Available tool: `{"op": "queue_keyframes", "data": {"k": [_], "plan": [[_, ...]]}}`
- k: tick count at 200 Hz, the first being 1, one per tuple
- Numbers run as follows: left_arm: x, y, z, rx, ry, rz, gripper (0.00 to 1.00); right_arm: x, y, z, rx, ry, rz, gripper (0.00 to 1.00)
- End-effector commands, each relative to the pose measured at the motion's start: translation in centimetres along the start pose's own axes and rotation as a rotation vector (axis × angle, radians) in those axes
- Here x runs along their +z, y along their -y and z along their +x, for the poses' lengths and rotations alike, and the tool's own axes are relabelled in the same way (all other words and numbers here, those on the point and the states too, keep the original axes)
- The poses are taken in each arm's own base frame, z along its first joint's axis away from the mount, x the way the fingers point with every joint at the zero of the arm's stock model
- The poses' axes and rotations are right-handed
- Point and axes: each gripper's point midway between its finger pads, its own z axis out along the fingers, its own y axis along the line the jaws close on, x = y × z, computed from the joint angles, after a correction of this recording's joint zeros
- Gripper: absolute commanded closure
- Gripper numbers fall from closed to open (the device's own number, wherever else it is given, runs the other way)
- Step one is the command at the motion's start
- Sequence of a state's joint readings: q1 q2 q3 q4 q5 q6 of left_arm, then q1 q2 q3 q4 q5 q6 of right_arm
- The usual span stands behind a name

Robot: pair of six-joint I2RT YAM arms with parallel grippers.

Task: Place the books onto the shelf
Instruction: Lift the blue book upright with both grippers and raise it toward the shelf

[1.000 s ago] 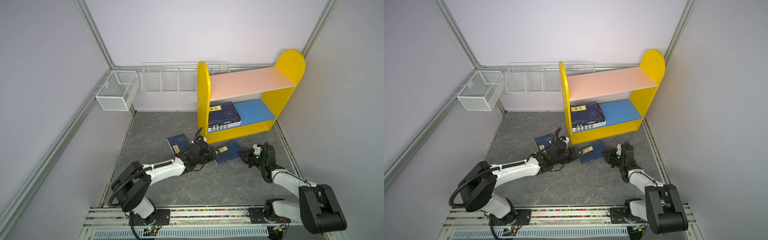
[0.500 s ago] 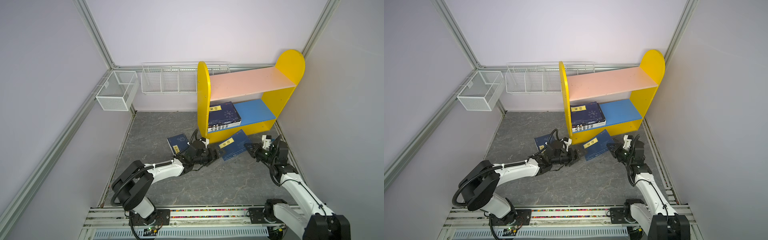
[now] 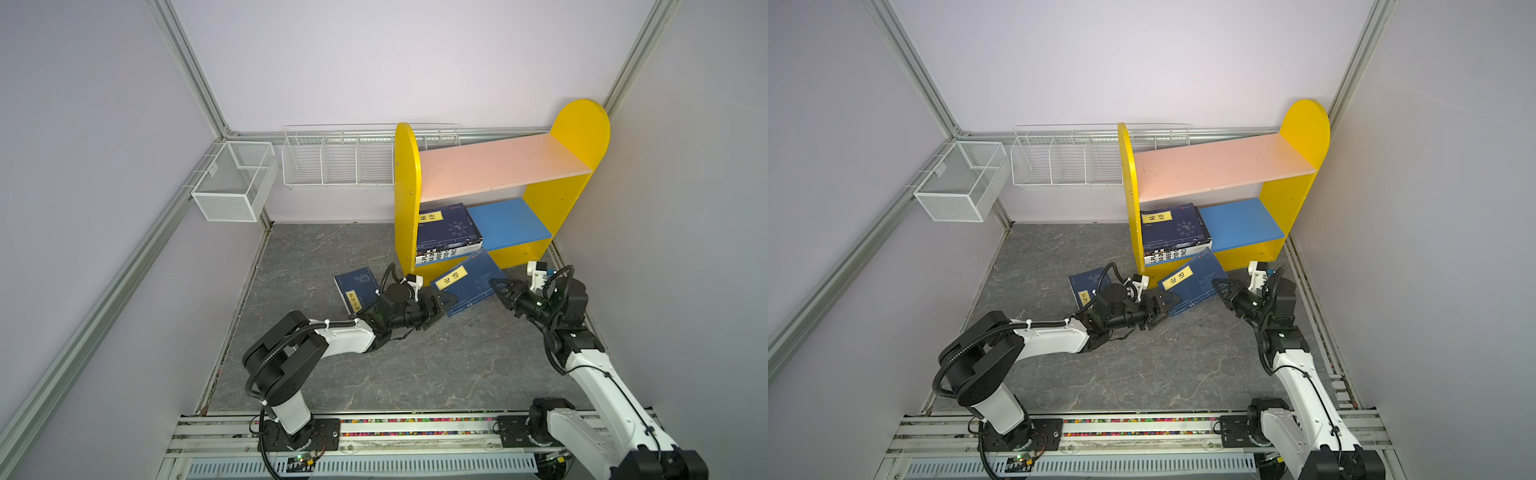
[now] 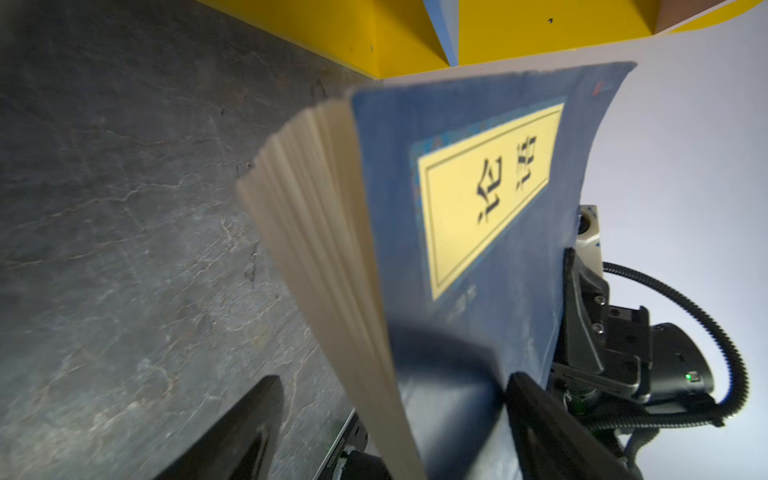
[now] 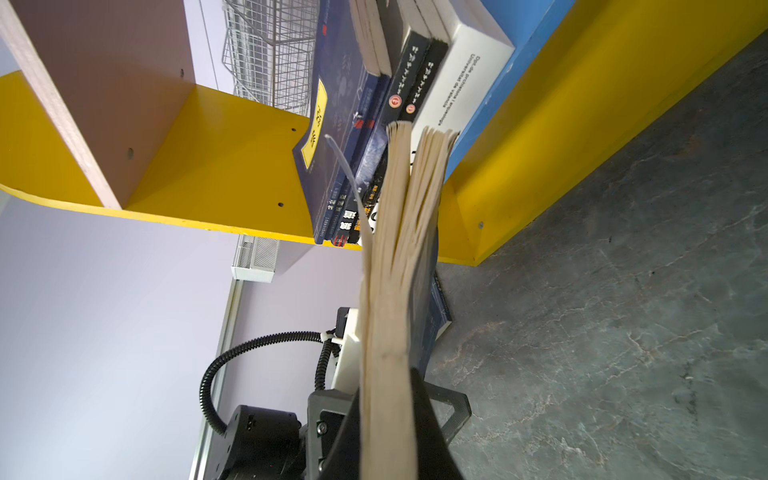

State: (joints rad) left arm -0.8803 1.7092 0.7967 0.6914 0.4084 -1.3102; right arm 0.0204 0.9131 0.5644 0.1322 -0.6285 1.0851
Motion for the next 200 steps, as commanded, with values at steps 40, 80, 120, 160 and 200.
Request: {"op": "queue_keyframes", "data": {"k": [40,80,120,160,200], "plan": [[-1.2,7.1,-3.0,0.072,0.144,0.252,0.52,-0.6,-3.0,0.2,-0.027,-0.02,-0.117,0.87],[-2.3,9.7,-3.1,0.097,0.133,0.335,0.89,-0.7,-3.7,0.4,-0.056,-0.059,-0.132,0.77],[-2.8,11.2,-3.1,0.208,0.125,0.241,1.0,-0.9,-4.3,0.1,-0.138,-0.154,-0.092,0.38],[-4.6,13.4,-3.7,0.315,0.114,0.152,1.0,-1.7,-5.0,-1.5,-0.168,-0.183,-0.159,0.34],[-5.5,14.1,-4.2,0.395,0.076,0.085,1.0,-2.0,-5.9,-1.6,-0.195,-0.221,-0.215,0.56]]}}
